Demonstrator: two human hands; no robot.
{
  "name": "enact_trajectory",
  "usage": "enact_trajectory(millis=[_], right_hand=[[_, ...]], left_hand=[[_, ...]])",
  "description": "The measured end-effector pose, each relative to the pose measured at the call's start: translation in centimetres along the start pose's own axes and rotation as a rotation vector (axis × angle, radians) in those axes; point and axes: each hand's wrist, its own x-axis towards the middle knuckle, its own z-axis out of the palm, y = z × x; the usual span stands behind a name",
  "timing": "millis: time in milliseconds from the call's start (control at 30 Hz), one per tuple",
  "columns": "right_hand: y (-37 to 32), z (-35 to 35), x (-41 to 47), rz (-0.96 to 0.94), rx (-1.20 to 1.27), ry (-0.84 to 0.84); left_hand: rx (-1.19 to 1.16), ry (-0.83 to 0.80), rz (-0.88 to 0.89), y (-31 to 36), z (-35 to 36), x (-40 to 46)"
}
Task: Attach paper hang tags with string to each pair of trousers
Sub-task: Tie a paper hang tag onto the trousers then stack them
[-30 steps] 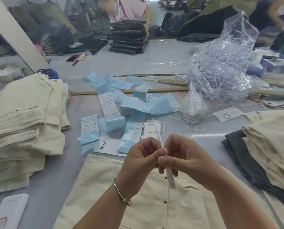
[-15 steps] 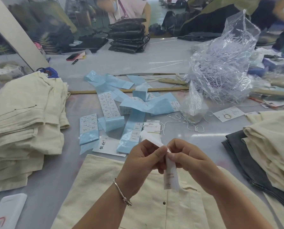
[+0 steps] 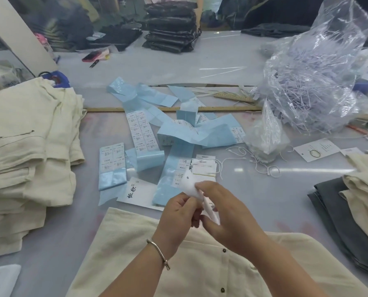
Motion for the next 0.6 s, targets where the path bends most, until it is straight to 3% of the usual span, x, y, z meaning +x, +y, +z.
enact_trajectory(millis=[100,200,267,367,467,600], right_hand=[[0.6,1.0,1.2,0.007,0.04,-0.028],[2.2,1.8,2.4,0.173,0.248,0.0],[3.9,2.0,2.9,0.355,0.331,0.104],[5.8,2.3,3.3,0.501,0.445,0.082],[6.8,3.0,3.7,0.517,0.526,0.2],[7.2,3.7,4.4,0.587,0.602,0.326]], left_hand=[[0.025,-0.059,0.0,-0.5,-0.4,1.3],[0.146,-0.183,-0.024,-1.1,-1.5,2.8],[0.357,-0.051,-0.02,-1.9,-3.0,4.6],[0.903,0.286,-0.005,-2.7,-5.4,7.6],[1.201,0.282,-0.132,-3.7,-6.4,9.7],[1.232,0.304,-0.093,-4.5,-6.2,11.1]])
